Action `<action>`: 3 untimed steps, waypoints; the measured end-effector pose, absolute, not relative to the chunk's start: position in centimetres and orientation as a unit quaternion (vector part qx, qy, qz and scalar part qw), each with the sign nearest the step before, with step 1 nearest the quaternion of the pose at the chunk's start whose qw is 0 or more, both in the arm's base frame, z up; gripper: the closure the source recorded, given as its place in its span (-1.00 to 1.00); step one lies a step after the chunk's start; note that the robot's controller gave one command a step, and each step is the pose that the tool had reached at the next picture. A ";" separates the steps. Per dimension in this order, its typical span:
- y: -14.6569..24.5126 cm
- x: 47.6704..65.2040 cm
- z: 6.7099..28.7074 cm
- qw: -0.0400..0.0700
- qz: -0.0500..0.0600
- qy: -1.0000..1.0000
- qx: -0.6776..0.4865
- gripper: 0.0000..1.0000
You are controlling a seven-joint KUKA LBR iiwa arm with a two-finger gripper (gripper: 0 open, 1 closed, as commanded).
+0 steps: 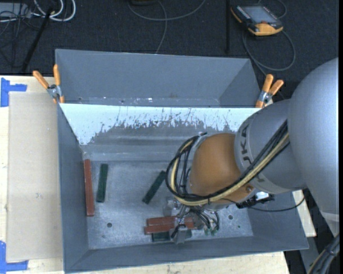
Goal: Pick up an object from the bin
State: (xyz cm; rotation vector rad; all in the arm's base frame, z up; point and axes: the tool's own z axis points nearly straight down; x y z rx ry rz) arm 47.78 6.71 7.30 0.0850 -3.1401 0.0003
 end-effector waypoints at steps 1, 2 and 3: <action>6.8 47.9 8.1 -0.003 0.000 -1.000 0.030 1.00; 6.7 48.1 18.4 -0.004 0.000 -0.999 0.033 1.00; 6.7 48.2 19.7 -0.001 0.000 -0.999 0.036 1.00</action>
Offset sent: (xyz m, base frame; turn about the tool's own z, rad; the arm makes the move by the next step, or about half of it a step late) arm -0.0001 0.0002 0.0072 0.0000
